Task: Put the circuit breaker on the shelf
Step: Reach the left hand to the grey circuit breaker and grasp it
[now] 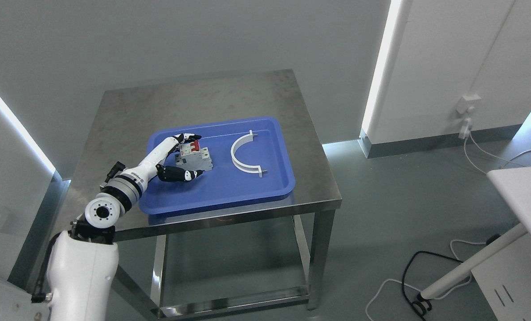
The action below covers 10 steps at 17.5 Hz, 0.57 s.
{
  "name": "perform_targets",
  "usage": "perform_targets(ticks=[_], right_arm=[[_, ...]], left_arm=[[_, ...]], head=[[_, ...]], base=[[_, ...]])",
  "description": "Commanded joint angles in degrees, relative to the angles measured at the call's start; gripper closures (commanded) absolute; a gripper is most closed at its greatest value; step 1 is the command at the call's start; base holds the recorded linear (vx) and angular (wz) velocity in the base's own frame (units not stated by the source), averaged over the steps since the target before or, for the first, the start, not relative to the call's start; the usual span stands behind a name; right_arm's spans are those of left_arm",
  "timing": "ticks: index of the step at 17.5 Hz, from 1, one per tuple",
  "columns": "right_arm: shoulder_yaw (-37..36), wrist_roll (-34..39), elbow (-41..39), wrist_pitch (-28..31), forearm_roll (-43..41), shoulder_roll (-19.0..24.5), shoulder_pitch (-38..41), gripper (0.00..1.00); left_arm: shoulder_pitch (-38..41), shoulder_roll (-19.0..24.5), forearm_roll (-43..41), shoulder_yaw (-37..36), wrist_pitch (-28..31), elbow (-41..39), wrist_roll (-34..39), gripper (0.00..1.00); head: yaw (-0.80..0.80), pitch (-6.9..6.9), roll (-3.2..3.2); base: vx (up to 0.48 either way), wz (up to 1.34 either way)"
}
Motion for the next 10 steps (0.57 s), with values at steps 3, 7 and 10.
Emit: perform_targets(ticks=[3, 7, 10], right_arm=[[0.0, 0.0, 0.0, 0.0, 0.0, -1.0, 0.0, 0.00], [0.0, 0.0, 0.0, 0.0, 0.0, -1.0, 0.1, 0.00], [0.0, 0.0, 0.0, 0.0, 0.0, -1.0, 0.0, 0.00]], left_arm=[[-0.6, -1.1, -0.9, 3.3, -2.8, 5.3, 0.1, 0.70], [-1.9, -5.7, -0.4, 9.8, -8.1, 5.1, 1.0, 0.93], [-6.3, -7.9, 5.9, 21.1, -10.2, 4.7, 4.9, 0.92]], head=[[0.00, 0.00, 0.00], [0.00, 0.00, 0.00], [0.00, 0.00, 0.00]], base=[[0.000, 0.00], [0.000, 0.00], [0.000, 0.00]])
